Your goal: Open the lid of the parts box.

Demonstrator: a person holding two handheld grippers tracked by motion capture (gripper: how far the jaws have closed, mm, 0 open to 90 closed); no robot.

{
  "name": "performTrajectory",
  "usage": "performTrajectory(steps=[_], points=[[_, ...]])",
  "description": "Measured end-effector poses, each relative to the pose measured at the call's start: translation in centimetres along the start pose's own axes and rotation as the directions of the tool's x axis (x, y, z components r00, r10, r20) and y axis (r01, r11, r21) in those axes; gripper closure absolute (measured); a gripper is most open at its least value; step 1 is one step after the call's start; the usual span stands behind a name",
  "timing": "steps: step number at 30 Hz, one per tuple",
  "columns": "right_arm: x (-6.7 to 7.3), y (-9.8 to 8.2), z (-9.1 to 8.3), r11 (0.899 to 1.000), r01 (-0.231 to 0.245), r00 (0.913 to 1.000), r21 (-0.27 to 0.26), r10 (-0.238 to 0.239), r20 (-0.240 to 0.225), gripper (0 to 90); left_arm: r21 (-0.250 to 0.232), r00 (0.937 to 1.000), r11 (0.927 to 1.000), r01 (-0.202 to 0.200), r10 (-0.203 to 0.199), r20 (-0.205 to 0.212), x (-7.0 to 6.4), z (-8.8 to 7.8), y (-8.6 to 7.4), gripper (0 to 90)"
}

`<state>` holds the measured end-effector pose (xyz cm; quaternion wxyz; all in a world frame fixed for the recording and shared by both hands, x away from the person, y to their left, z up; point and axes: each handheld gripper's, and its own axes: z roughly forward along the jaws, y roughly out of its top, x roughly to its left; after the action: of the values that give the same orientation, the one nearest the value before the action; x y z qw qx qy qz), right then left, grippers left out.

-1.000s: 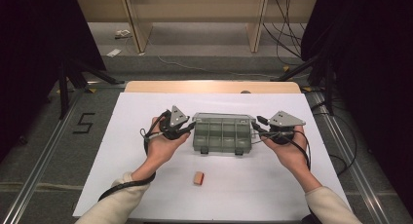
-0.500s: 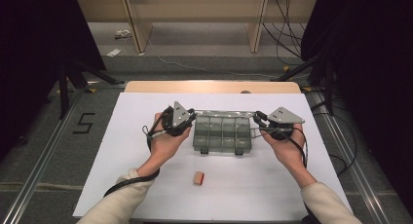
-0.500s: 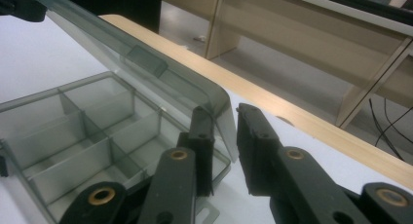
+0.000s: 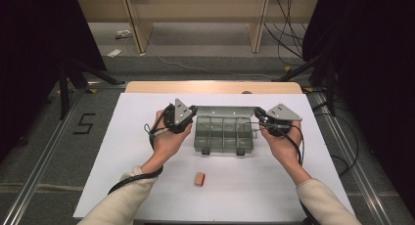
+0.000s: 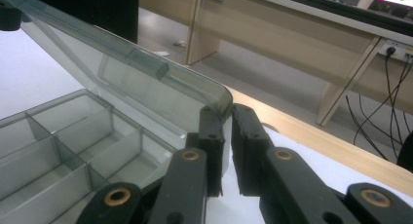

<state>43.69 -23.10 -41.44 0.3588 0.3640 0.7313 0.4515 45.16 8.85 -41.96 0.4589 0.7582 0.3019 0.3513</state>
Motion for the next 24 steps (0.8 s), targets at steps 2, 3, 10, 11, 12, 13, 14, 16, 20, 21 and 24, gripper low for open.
performTrajectory(steps=[2, 3, 10, 11, 12, 13, 14, 16, 20, 21, 24], points=[[0.0, 0.1, 0.1, 1.0, -0.005, 1.0, 0.0, 0.005, 0.005, 84.4, -0.002, 1.0, 1.0, 0.004, -0.004, -0.001, 0.1, 0.1, 0.1, 83.1], [0.0, 0.1, 0.1, 1.0, -0.007, 1.0, 0.0, 0.007, 0.007, 84.5, -0.001, 1.0, 1.0, 0.009, -0.009, 0.0, 0.1, 0.1, 0.1, 83.1], [-0.1, 0.3, 0.4, 1.0, -0.018, 0.9997, 0.0, 0.018, 0.016, 84.8, -0.001, 0.9999, 0.9999, 0.016, -0.016, 0.003, 0.4, 0.4, 0.3, 83.1], [-0.1, 0.3, 0.4, 1.0, -0.018, 0.9997, 0.0, 0.018, 0.016, 84.8, -0.001, 0.9999, 0.9999, 0.016, -0.016, 0.003, 0.4, 0.4, 0.3, 83.1], [-0.1, 0.3, 0.5, 1.0, -0.022, 0.9996, -0.002, 0.022, 0.019, 84.8, -0.001, 0.9999, 0.9999, 0.014, -0.014, 0.003, 0.5, 0.5, 0.4, 83.1], [-0.1, 0.3, 0.5, 1.0, -0.022, 0.9996, -0.002, 0.022, 0.019, 84.8, -0.001, 0.9999, 0.9999, 0.014, -0.014, 0.003, 0.5, 0.5, 0.4, 83.1], [-0.2, 0.4, 0.5, 1.0, -0.024, 0.9995, -0.002, 0.024, 0.022, 85.0, 0.004, 0.9998, 0.9998, 0.02, -0.02, 0.001, 0.6, 0.6, 0.4, 83.1], [-0.2, 0.5, 0.7, 1.0, -0.029, 0.9992, -0.003, 0.03, 0.028, 85.1, 0.002, 0.9998, 0.9998, 0.021, -0.021, 0.004, 0.7, 0.7, 0.5, 83.0], [-0.2, 0.6, 0.9, 0.999, -0.038, 0.9986, -0.005, 0.038, 0.037, 85.3, 0.004, 0.9996, 0.9996, 0.029, -0.029, 0.001, 0.8, 0.9, 0.6, 83.0], [-0.2, 0.7, 0.9, 0.999, -0.04, 0.9984, -0.006, 0.041, 0.039, 85.4, 0.004, 0.9994, 0.9994, 0.036, -0.036, 0.001, 0.8, 1.0, 0.7, 83.0], [-0.2, 0.7, 1.1, 0.999, -0.046, 0.9979, -0.007, 0.047, 0.046, 85.5, 0.0, 0.9991, 0.9991, 0.041, -0.041, -0.003, 1.0, 1.2, 0.7, 82.9]])
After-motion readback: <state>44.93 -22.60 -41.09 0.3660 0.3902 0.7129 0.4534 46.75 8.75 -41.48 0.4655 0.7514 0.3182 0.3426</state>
